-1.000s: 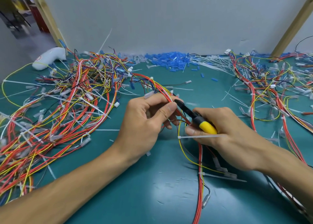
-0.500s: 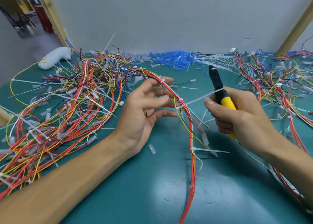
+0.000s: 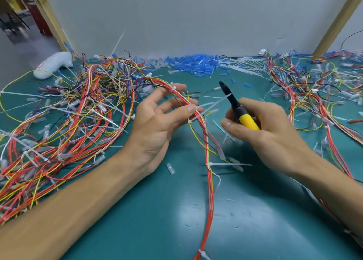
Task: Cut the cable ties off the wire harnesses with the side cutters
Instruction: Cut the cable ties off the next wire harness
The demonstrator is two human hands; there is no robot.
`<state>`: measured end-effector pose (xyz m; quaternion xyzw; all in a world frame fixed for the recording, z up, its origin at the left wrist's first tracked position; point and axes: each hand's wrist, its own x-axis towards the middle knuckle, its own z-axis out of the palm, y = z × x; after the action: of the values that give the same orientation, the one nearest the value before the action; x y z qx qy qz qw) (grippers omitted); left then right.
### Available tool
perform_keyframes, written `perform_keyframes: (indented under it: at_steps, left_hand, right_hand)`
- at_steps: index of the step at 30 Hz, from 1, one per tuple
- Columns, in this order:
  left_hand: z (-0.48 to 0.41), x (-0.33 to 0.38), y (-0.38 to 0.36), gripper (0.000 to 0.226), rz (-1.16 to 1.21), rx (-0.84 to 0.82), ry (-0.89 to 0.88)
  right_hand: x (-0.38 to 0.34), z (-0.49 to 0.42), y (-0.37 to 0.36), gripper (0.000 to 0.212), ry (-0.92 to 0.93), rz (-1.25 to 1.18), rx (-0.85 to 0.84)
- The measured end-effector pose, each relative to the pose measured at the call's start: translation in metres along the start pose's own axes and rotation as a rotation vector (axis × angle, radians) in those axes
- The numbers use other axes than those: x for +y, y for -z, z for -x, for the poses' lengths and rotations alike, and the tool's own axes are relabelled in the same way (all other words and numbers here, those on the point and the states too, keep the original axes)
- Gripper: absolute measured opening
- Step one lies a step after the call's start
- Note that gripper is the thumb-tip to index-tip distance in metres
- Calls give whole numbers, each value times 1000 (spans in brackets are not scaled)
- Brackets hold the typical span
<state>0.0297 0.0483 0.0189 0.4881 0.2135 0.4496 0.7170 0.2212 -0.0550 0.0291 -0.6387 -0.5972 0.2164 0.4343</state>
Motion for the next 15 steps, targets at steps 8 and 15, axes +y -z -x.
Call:
perform_keyframes:
  at_steps: [8, 15]
  left_hand:
    - [-4, 3, 2, 51, 41, -3, -34]
    - [-6, 0, 3, 54, 3, -3, -95]
  right_hand:
    - [3, -11, 11, 44, -295, -649, -25]
    - [0, -7, 15, 34, -172, -341, -293]
